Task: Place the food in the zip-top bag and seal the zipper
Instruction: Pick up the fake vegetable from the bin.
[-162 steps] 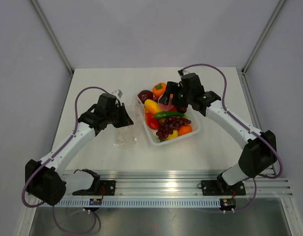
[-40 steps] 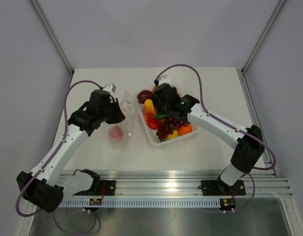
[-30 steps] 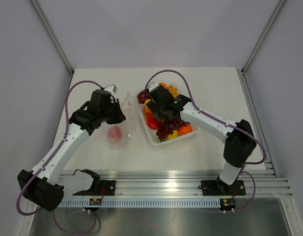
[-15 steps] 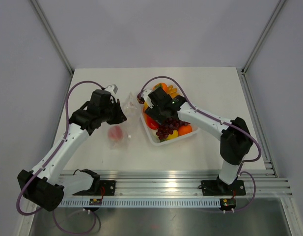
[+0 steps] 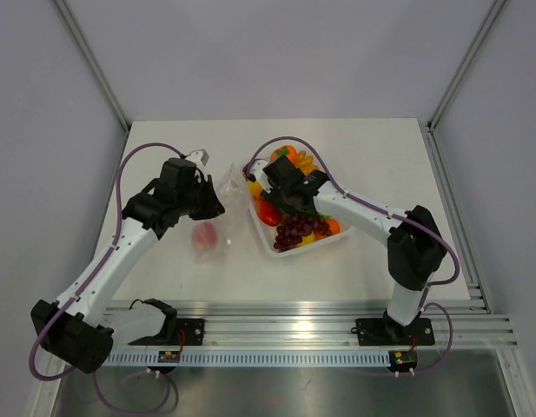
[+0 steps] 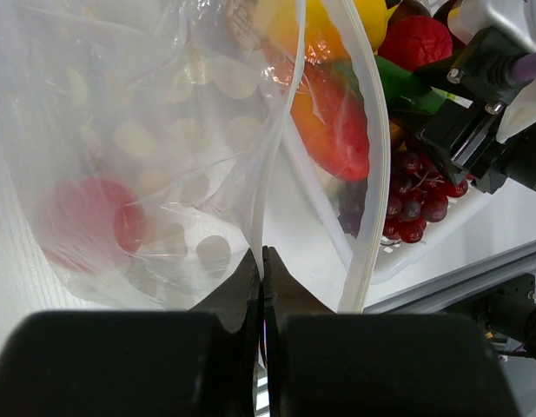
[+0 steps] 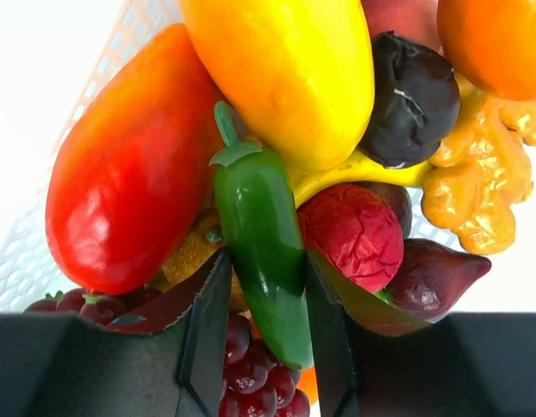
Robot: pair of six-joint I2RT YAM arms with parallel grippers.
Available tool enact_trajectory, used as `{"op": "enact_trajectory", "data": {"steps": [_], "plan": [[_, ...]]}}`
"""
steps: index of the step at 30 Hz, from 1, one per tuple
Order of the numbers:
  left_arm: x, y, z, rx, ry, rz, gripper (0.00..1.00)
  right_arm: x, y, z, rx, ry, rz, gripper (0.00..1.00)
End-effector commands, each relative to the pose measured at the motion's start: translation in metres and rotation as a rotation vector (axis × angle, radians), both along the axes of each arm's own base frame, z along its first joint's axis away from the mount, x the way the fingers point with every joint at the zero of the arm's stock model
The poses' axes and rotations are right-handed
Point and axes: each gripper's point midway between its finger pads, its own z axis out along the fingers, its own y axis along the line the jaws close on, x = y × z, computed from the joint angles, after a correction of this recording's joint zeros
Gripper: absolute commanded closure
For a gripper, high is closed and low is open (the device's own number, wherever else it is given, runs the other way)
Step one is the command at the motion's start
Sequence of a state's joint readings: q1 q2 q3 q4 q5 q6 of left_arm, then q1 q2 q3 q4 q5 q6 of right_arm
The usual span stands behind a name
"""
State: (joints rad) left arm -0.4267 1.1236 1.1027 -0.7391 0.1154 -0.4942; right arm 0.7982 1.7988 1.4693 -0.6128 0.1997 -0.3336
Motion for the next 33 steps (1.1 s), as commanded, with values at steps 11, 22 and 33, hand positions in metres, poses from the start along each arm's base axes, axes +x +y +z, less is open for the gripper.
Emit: {"op": "enact_trajectory", "data": {"steps": [11,22,33], "plan": [[0.004,-0.01,0.006,-0.037,-0.035,-0.053,1.0,-0.02,-0.023,0.055,0.077,-0.054,-0.054,0.7],[0.007,-0.011,0.005,-0.037,-0.04,-0.06,1.0,-0.009,-0.031,0.131,0.29,-0.208,-0.259,0.78],[0.007,-0.023,0.001,-0.085,-0.019,-0.091,1.0,-0.021,0.008,0.23,0.961,-0.136,-0.468,0.82]]}}
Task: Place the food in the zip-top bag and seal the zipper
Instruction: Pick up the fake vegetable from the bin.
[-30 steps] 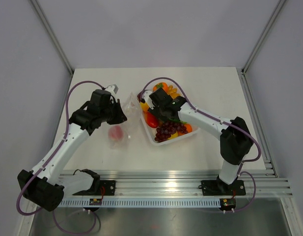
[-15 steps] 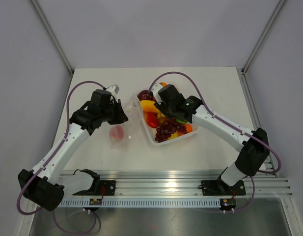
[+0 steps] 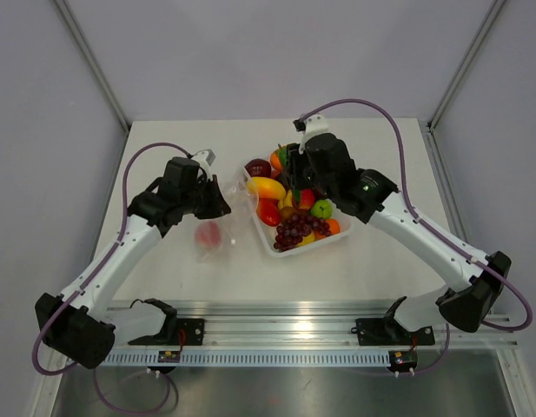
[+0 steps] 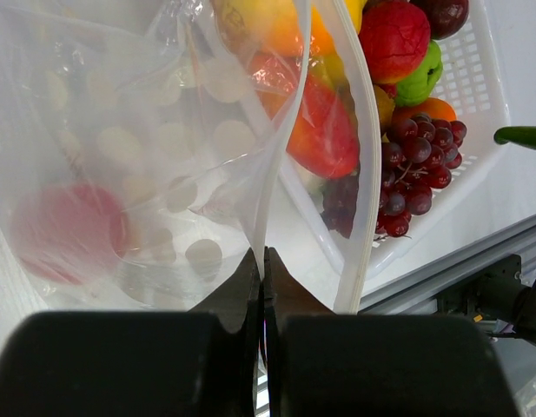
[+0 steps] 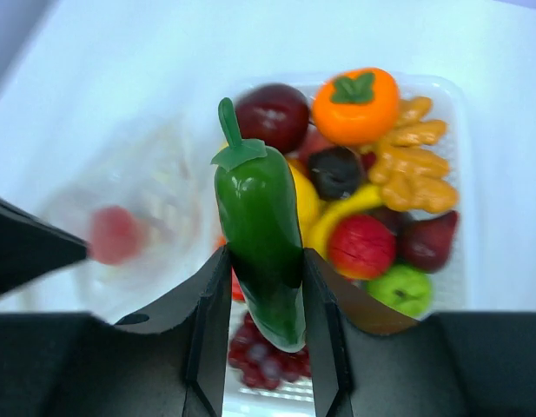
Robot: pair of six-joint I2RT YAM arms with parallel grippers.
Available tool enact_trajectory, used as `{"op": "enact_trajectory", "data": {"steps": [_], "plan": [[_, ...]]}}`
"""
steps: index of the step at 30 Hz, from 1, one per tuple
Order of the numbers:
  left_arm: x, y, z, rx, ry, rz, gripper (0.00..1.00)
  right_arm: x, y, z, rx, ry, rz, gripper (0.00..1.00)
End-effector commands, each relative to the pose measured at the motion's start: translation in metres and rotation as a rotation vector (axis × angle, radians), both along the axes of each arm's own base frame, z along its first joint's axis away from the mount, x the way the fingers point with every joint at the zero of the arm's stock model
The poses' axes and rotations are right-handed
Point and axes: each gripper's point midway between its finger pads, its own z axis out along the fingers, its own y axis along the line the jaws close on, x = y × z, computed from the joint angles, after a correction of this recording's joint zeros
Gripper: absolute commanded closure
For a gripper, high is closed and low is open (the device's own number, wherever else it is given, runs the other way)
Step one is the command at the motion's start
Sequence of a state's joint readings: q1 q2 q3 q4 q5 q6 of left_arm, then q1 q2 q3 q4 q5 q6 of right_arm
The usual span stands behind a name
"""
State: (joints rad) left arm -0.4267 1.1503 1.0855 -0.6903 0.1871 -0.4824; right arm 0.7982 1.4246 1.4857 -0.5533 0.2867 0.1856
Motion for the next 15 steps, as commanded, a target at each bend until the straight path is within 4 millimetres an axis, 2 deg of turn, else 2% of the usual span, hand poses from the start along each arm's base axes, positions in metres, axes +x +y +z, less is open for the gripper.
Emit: {"op": "enact_trajectory", "data": {"steps": [1,5,7,8,9,15], "plan": [[0.006,-0.01,0.006,-0.053,-0.027,-0.024,1.0,-0.003,0.022,0.063,0.365,-0.022,-0.043,0.82],[0.008,-0.013,0.006,-0.075,-0.027,-0.02,1.0,-0.007,0.044,0.081,0.542,-0.005,0.001,0.83],[0.009,-0.014,0.008,-0.08,-0.029,-0.015,1.0,-0.006,0.053,0.075,0.6,0.027,-0.003,0.86],[0.009,-0.014,0.009,-0.08,-0.032,-0.014,1.0,-0.005,0.059,0.078,0.637,0.019,0.002,0.86],[0.01,-0.013,0.01,-0.08,-0.034,-0.011,1.0,-0.005,0.063,0.07,0.655,0.04,-0.006,0.86],[0.009,-0.013,0.016,-0.09,-0.044,-0.001,1.0,0.0,0.085,0.055,0.708,0.057,-0.031,0.86]]}}
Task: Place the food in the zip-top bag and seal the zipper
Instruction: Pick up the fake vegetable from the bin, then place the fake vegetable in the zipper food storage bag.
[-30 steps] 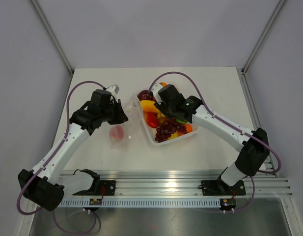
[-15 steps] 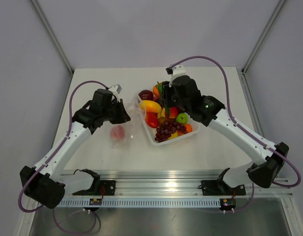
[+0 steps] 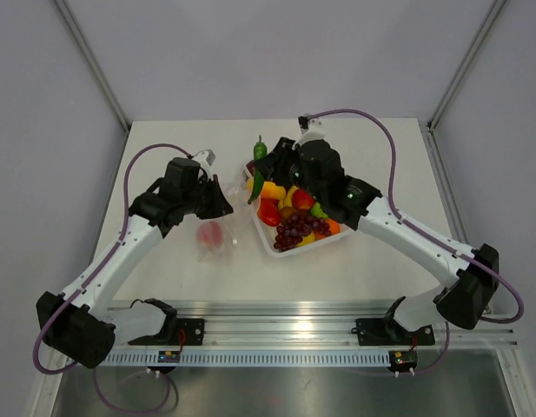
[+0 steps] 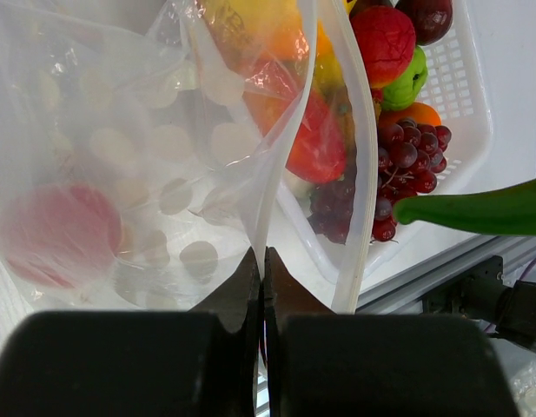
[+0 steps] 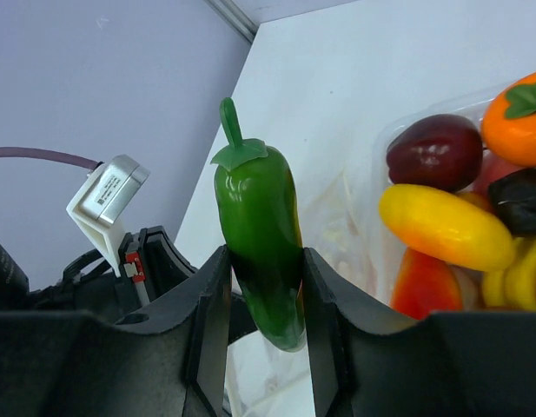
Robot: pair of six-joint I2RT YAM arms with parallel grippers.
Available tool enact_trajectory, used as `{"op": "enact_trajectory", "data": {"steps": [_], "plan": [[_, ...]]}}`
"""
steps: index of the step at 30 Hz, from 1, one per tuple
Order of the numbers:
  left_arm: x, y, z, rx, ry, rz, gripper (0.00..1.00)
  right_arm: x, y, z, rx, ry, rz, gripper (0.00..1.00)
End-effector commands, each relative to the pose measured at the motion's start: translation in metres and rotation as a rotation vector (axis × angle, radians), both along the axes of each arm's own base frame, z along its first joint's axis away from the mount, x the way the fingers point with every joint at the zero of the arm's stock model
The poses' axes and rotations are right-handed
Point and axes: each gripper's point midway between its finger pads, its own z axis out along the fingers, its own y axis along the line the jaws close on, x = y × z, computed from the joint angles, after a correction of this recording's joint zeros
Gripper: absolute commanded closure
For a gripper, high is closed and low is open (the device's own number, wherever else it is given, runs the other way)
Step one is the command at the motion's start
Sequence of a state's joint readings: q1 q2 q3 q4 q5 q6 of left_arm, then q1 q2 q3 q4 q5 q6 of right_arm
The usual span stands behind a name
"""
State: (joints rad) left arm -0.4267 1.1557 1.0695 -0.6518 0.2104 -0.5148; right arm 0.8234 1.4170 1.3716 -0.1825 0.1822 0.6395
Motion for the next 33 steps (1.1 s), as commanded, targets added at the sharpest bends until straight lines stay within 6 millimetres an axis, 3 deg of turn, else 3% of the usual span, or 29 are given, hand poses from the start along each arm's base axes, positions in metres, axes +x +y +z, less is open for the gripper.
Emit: {"op": "enact_trajectory", "data": {"steps": [1,6,7,11,24,25,29,33], "plan": [[0.007,-0.007,0.017,-0.053,-0.048,-0.005,1.0,0.001,0.024,0.014,0.133,-0.014,-0.004,0.86],[0.007,-0.008,0.021,-0.066,-0.051,0.002,1.0,-0.003,0.049,-0.014,0.135,0.046,0.025,0.87],[0.007,-0.008,0.024,-0.074,-0.053,0.009,1.0,-0.007,0.055,-0.011,0.154,0.036,0.037,0.87],[0.008,-0.007,0.032,-0.088,-0.078,0.024,1.0,-0.017,0.065,-0.035,0.149,0.076,0.047,0.86],[0.012,-0.001,0.057,-0.125,-0.138,0.079,1.0,-0.039,0.076,-0.076,0.08,0.151,0.089,0.82],[0.012,-0.001,0.058,-0.129,-0.142,0.082,1.0,-0.039,0.077,-0.079,0.073,0.158,0.092,0.8],[0.013,-0.001,0.06,-0.142,-0.146,0.088,1.0,-0.044,0.074,-0.086,0.056,0.167,0.096,0.46],[0.014,0.0,0.059,-0.144,-0.142,0.1,1.0,-0.045,0.062,-0.082,0.026,0.153,0.077,0.4]]}}
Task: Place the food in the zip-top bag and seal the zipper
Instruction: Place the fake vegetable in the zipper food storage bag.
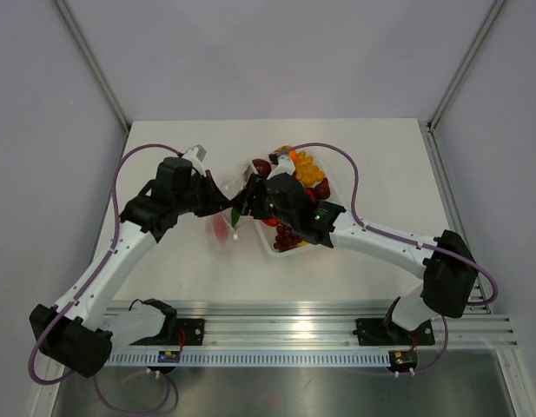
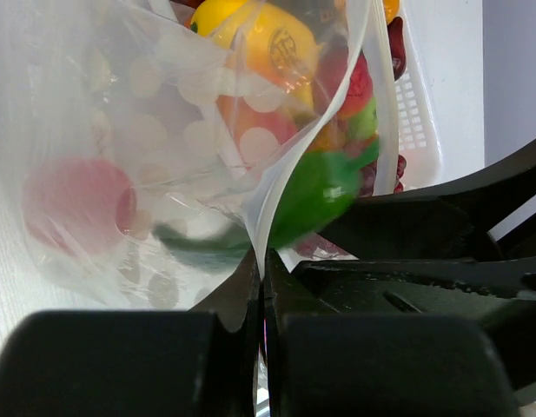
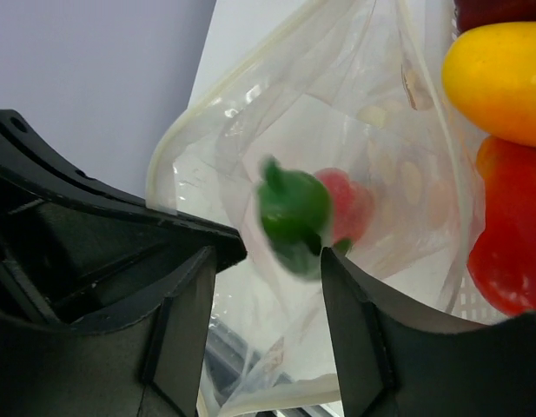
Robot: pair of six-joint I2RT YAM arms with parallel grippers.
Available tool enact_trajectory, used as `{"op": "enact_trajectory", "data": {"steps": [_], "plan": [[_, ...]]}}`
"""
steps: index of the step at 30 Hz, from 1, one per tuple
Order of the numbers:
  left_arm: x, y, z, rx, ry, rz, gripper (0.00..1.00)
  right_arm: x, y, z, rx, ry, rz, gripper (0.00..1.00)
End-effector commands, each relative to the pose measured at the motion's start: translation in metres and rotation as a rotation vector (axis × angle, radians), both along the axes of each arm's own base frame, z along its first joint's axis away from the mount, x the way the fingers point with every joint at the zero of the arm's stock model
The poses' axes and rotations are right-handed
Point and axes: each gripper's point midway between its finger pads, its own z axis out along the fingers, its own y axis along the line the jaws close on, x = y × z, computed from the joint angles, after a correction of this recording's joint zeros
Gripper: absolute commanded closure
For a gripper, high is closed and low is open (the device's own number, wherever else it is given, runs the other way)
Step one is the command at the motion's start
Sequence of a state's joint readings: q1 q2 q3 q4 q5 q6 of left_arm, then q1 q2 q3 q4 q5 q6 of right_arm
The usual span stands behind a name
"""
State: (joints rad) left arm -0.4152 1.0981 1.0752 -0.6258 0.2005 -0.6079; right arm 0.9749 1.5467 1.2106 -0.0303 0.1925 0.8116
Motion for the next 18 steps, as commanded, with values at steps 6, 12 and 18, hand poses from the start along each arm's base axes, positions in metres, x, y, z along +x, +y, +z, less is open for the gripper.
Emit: {"op": "enact_trajectory", "data": {"steps": [6,12,18], "plan": [[0.013,0.001,0.028,-0.051,-0.096,0.033,1.0,-0.002,-0.028,0.034,-0.022,-0.086,-0.063,0.4],[0.013,0.005,0.024,-0.042,-0.089,0.043,1.0,-0.003,-0.069,0.044,-0.09,-0.129,-0.165,0.43],[0.018,0.011,0.025,-0.057,-0.1,0.083,1.0,0.008,-0.116,0.029,-0.361,-0.153,-0.256,0.43]]}}
